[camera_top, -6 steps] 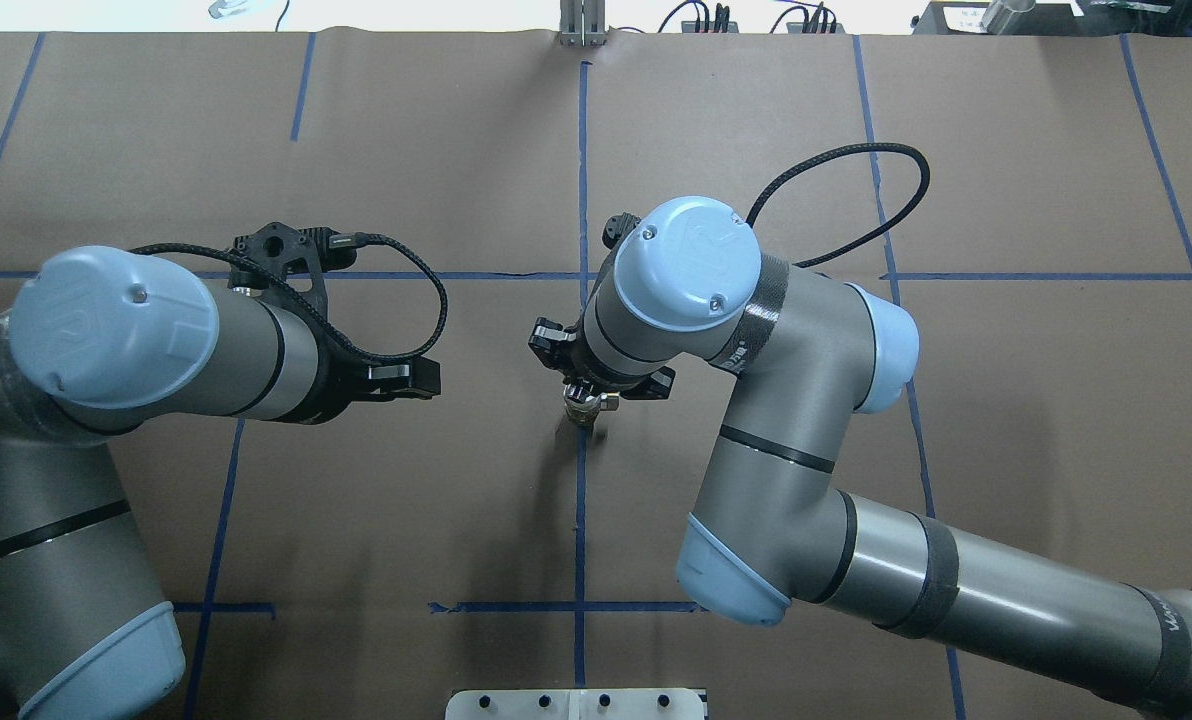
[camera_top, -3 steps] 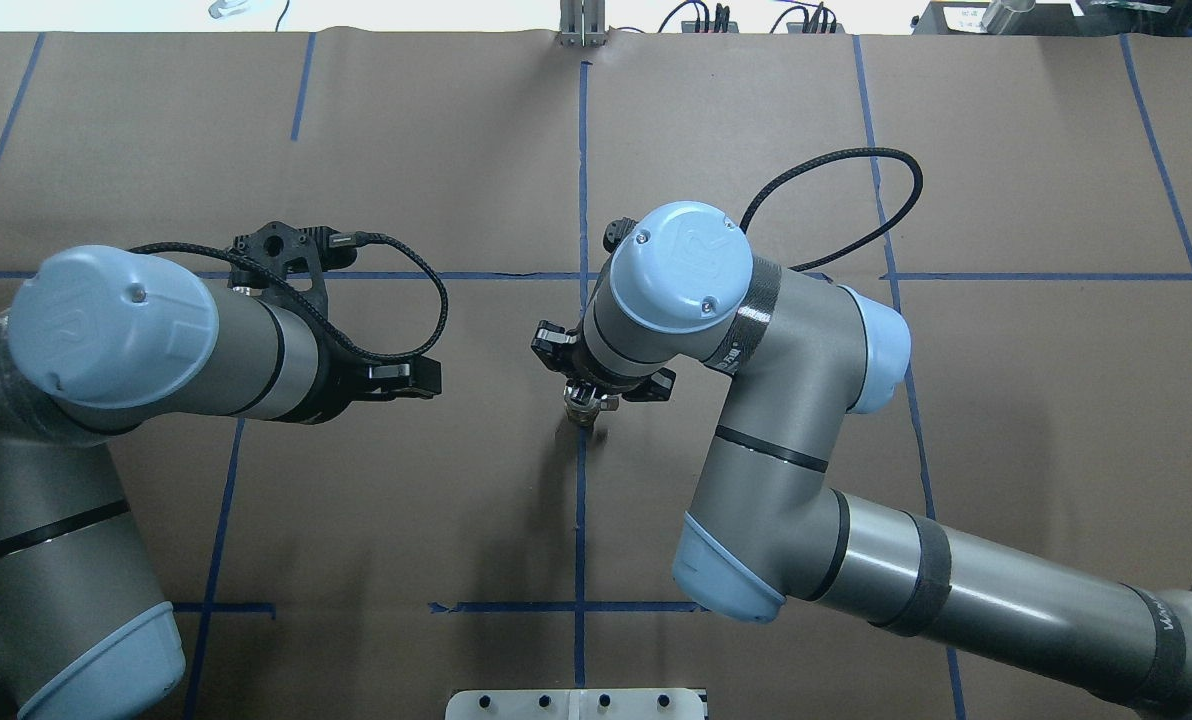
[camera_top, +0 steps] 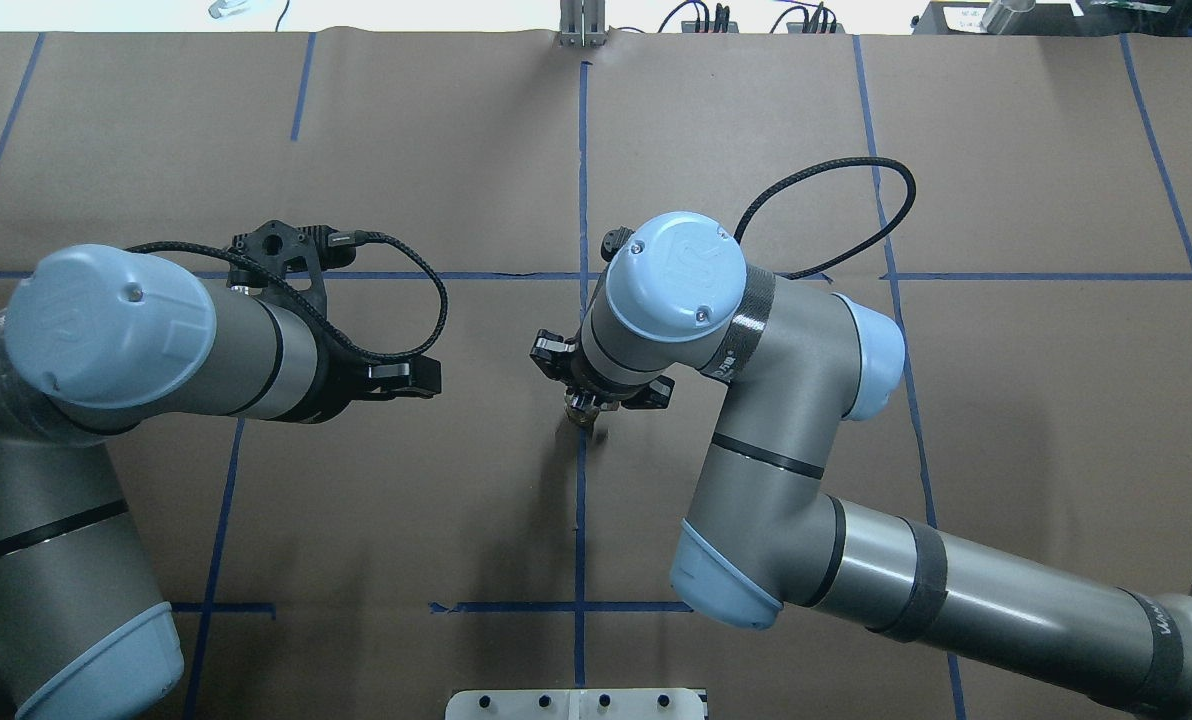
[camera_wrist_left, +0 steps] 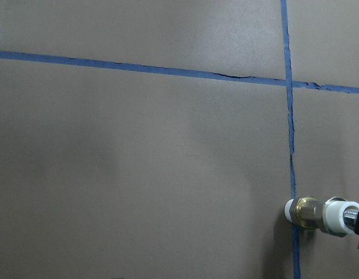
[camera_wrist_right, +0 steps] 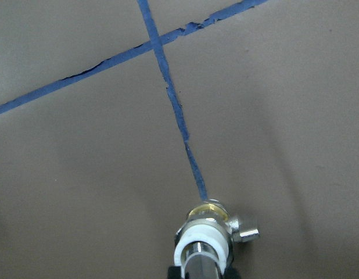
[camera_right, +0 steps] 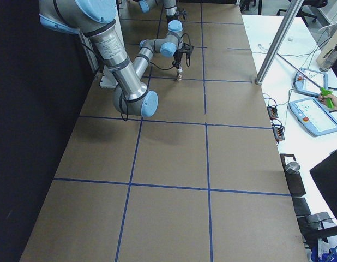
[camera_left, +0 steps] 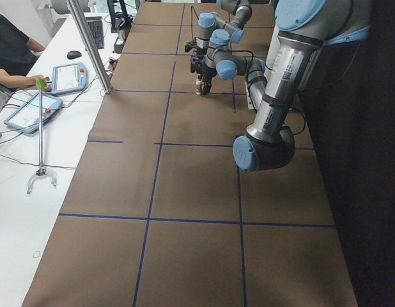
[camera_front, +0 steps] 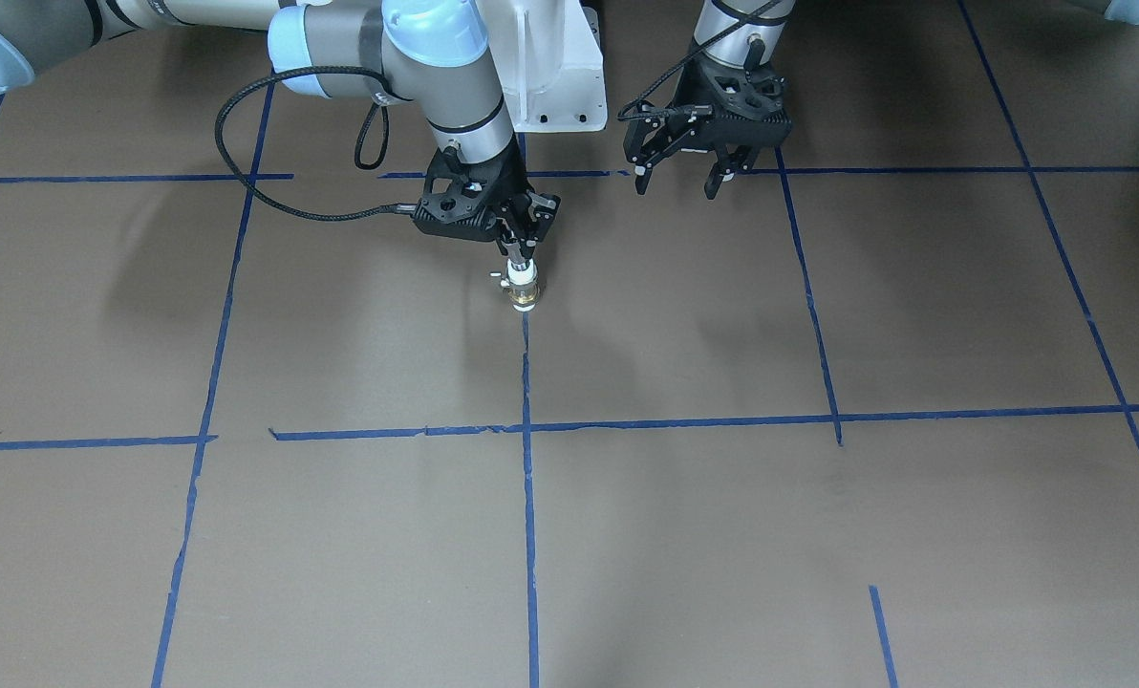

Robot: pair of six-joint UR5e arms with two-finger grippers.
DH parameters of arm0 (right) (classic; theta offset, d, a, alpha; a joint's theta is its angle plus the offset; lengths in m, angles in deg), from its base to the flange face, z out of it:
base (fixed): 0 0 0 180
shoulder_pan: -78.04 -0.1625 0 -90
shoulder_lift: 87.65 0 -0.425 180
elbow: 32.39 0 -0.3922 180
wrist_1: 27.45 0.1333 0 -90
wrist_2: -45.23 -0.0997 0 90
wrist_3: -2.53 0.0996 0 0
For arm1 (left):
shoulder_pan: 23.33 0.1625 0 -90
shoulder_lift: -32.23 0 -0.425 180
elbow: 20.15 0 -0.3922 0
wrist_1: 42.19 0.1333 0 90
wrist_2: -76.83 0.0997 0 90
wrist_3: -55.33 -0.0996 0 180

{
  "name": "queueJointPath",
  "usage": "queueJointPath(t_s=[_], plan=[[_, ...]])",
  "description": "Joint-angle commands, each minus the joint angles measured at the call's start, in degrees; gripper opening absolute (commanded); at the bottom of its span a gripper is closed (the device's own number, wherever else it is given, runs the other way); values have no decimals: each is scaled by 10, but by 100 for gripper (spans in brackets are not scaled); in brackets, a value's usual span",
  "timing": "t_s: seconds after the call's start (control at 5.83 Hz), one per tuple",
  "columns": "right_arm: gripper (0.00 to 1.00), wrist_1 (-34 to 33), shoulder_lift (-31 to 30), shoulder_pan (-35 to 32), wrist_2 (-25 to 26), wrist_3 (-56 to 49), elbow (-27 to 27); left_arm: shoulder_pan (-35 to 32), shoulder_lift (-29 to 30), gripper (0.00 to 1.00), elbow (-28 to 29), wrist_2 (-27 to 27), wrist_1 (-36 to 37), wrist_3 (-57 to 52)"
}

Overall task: Assemble PPR valve and pipe with both arms
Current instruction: 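Press and twist the chrome valve into the white fitting with the right gripper, then open both grippers and withdraw both arms from the assembled part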

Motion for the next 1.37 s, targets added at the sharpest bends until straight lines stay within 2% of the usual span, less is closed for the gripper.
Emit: queueJointPath(t_s=[0.0,0.17,0.51,0.69,0.86,1.03,1.2], plan=[[46,2,5,1,0,0,3,0,-1,90,0,0,0,1],[54,2,9,1,0,1,8,0,-1,90,-1,0,0,1],[60,3,10,1,-2,1,11,0,-1,90,0,0,0,0],[92,4,10,0,0,1,8,0,-2,90,-1,0,0,0],[99,4,10,-3,-2,1,-9,-2,-6,90,-1,-1,0,-6],[99,0,-10,-17,-4,0,-54,-4,-14,90,0,-1,0,-23],[100,1,-77,-29,-7,-1,-140,-11,-38,90,2,-1,-1,-58]])
